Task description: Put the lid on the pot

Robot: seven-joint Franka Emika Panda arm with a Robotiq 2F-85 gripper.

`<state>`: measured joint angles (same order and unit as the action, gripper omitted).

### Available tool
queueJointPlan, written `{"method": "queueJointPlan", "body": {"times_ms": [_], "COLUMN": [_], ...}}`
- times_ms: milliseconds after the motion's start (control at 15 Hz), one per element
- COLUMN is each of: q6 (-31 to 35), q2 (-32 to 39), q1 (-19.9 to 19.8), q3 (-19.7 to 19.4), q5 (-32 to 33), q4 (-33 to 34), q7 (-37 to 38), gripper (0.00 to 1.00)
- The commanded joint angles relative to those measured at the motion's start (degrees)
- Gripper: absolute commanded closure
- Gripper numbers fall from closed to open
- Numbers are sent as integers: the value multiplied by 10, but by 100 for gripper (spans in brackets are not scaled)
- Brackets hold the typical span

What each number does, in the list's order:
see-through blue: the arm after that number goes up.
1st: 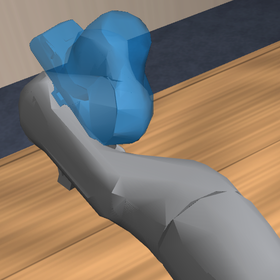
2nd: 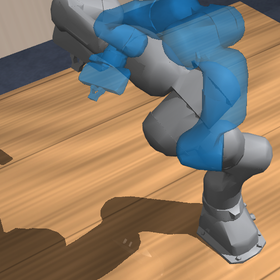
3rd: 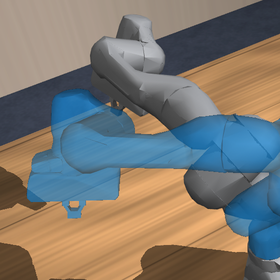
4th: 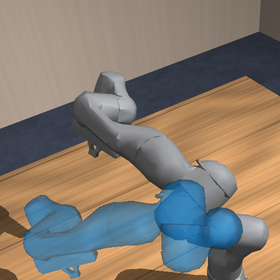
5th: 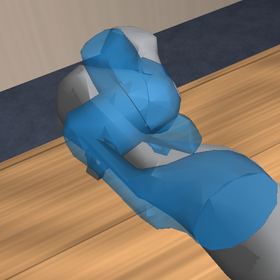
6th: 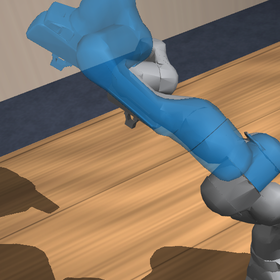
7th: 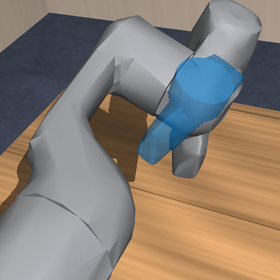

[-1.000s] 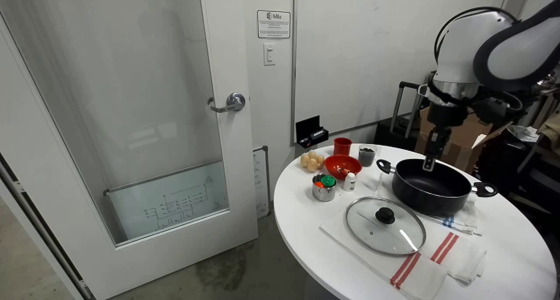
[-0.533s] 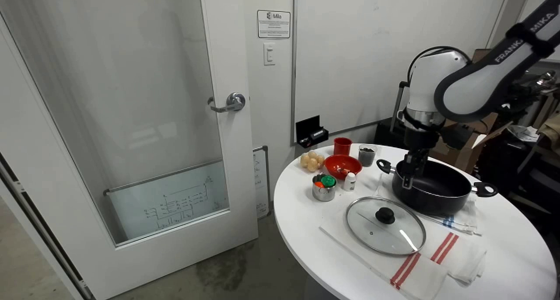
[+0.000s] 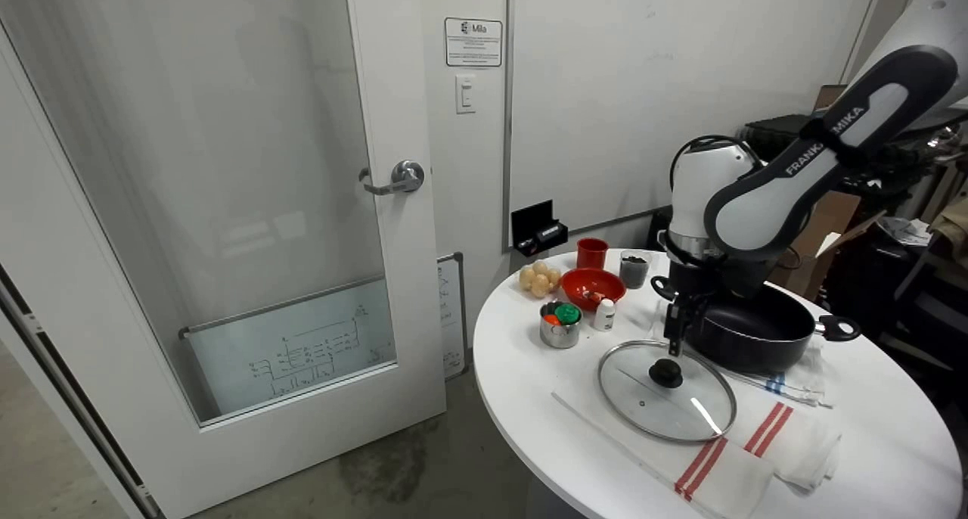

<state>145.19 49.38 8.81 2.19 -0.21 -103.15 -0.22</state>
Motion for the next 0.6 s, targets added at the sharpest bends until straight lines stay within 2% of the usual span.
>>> {"method": "queueJointPlan", "body": {"times_ms": [0,533], "q6": [-19,-41], "q2": [57,115], "q1": [16,33], "q3": [-6,-17], "q5": [16,25], "q4": [64,123], "q7": [23,34], "gripper": [0,0]}}
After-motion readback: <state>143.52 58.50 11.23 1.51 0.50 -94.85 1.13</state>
